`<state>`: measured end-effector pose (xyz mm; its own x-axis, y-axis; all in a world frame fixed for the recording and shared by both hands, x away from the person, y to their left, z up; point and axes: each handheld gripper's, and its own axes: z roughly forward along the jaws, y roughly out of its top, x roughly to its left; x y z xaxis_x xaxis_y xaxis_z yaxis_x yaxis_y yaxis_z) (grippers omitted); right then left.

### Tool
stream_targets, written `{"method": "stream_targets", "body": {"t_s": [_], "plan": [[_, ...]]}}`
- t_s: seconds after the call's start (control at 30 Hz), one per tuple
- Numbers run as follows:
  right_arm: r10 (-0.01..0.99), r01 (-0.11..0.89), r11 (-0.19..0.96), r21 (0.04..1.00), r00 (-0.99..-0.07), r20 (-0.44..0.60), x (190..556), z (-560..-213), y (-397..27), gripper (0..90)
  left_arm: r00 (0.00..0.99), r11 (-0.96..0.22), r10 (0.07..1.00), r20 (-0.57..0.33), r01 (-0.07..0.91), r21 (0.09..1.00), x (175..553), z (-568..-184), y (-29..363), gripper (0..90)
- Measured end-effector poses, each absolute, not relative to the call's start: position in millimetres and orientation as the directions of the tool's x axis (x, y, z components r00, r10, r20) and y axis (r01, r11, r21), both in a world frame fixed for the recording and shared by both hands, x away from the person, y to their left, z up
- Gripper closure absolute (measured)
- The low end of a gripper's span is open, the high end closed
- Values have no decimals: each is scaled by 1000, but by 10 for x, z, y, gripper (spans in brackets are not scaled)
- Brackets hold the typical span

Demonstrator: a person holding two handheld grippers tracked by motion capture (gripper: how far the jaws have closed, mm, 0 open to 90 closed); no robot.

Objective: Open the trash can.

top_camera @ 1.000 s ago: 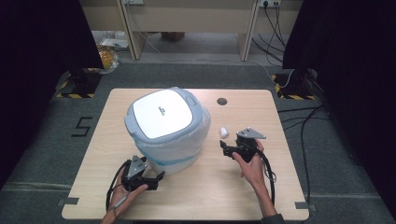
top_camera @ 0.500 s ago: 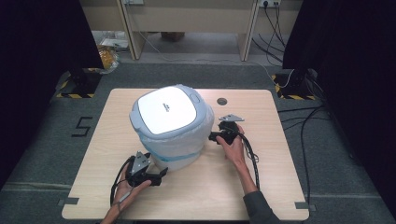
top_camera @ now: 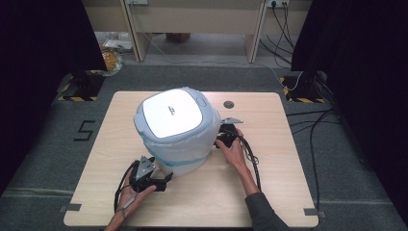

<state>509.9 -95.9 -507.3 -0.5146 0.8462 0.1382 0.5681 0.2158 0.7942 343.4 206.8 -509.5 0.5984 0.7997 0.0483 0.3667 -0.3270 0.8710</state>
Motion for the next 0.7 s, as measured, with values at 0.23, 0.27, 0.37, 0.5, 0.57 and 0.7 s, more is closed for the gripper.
{"method": "stream_targets", "body": {"t_s": [0.23,0.27,0.37,0.5,0.57,0.7], "plan": [[853,579,199,791,-500,152,4792,-5079,-1103,211,531,-282,846,43,378,882,3542,-5093,2167,121],[851,579,198,791,-502,154,4724,-5081,-1118,211,512,-279,858,49,382,881,3563,-5093,2187,128],[852,601,184,778,-493,179,4538,-5076,-1147,206,447,-246,893,46,401,883,3650,-5095,2261,152],[833,596,235,768,-530,157,4300,-5033,-1109,202,416,-210,909,18,420,883,3737,-5098,2333,187],[834,569,272,776,-541,105,4241,-4973,-1097,215,424,-216,906,24,412,885,3721,-5085,2320,187],[863,551,264,792,-502,61,4303,-4952,-1166,219,442,-226,897,26,409,884,3697,-5087,2255,188]]}}
